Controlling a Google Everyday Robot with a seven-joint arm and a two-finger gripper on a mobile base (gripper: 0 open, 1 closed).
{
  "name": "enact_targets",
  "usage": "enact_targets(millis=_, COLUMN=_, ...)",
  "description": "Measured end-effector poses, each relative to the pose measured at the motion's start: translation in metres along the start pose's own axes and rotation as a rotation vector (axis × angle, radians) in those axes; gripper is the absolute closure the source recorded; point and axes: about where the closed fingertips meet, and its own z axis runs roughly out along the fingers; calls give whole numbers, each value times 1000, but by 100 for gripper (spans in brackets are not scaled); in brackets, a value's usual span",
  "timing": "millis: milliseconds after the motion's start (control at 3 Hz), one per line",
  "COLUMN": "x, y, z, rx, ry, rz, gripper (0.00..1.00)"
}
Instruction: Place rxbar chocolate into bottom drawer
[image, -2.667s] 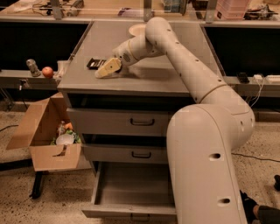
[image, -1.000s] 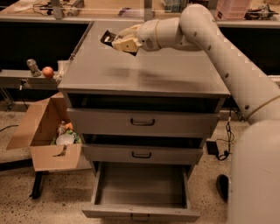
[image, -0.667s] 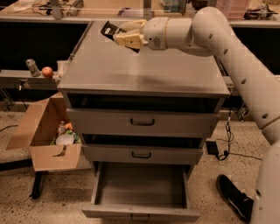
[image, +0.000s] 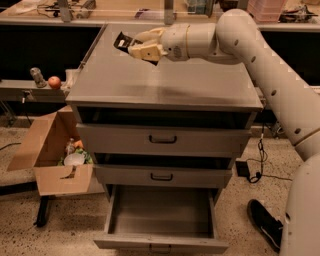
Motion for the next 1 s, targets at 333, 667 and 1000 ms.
enact_targets(millis=333, x=-2, y=30, z=-18, rx=-10, ry=74, rz=-115, gripper=100)
enact_targets(millis=667, x=-5, y=75, z=-43, rx=10, ry=120, rz=-190, gripper=100)
enact_targets(millis=1000, x=21, y=117, z=-58, rx=31, ry=132, rz=-154, gripper=100)
